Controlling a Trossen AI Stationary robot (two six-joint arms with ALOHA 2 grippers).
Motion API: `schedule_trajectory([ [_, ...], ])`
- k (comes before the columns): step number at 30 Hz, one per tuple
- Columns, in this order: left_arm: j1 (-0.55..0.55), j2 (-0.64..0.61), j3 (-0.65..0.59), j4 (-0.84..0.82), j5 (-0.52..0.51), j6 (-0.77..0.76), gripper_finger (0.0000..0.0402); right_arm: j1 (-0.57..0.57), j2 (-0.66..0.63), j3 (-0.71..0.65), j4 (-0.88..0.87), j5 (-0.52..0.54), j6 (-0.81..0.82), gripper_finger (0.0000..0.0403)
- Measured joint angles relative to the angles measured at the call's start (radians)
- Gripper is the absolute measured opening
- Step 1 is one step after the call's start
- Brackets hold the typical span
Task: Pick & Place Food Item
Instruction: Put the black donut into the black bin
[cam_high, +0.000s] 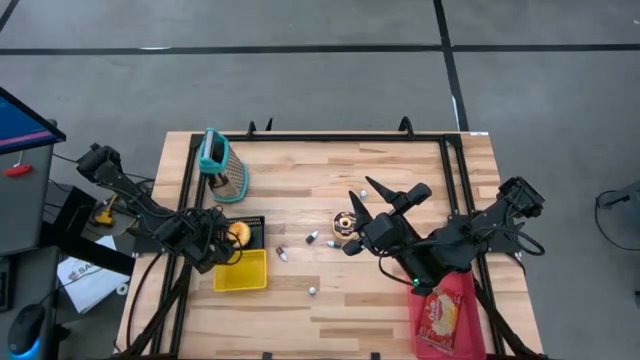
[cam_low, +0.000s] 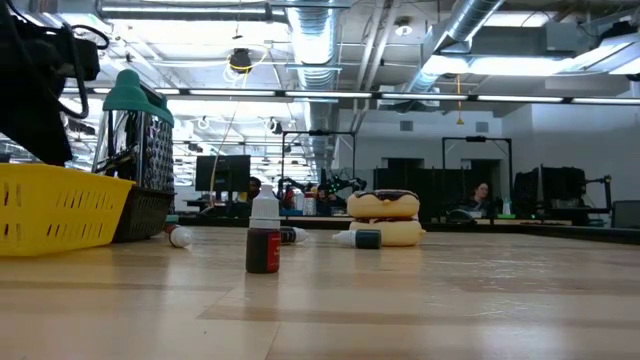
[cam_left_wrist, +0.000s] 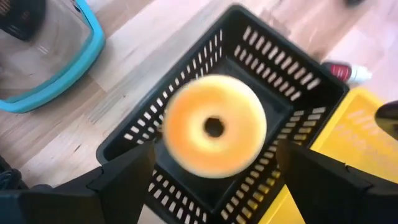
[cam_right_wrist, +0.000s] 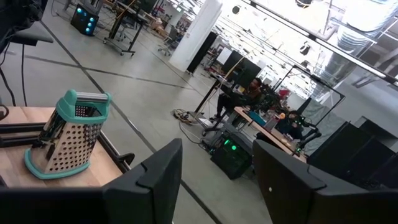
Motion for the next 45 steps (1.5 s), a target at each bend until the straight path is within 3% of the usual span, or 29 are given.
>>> schedule_trajectory([
  [8, 0.06, 0.0, 0.0, 0.048, -0.003, -0.089, 0.0317, -0.009, 0.0, 0.0, 0.0, 0.0, -0.003, 0.0187],
  [16, 0.13, 0.0, 0.0, 0.294, 0.05, -0.08, 0.0302, -0.028, -0.009, -0.001, -0.006, 0.0, -0.01, 0.0187],
  [19, 0.139, 0.0, 0.0, 0.531, 0.028, 0.132, 0.0301, -0.028, -0.033, -0.001, -0.004, 0.0, -0.01, 0.0187],
  [23, 0.172, 0.007, 0.0, 0.915, 0.026, 0.632, 0.03, -0.021, -0.076, -0.001, -0.002, 0.0, -0.011, 0.0187],
  [26, 0.267, 0.024, 0.0, 1.057, 0.029, 0.832, 0.0297, -0.019, -0.102, -0.001, -0.004, 0.0, -0.01, 0.0187],
  [29, 0.393, 0.062, 0.001, 1.134, 0.169, 0.974, 0.0293, -0.019, -0.117, -0.001, -0.014, 0.0, -0.008, 0.0187],
  [33, 0.541, 0.172, 0.083, 1.154, 0.376, 1.153, 0.029, -0.005, -0.132, -0.001, -0.031, 0.0, 0.005, 0.0187],
  [37, 0.628, 0.357, 0.257, 1.071, 0.54, 1.363, 0.029, 0.016, -0.152, -0.001, -0.032, 0.0, 0.008, 0.0187],
  [41, 0.65, 0.545, 0.457, 0.946, 0.578, 1.593, 0.029, 0.032, -0.169, -0.001, -0.031, 0.0, 0.008, 0.0187],
  [45, 0.653, 0.704, 0.61, 0.867, 0.594, 1.71, 0.029, 0.035, -0.176, -0.001, -0.031, 0.0, 0.008, 0.0187],
])
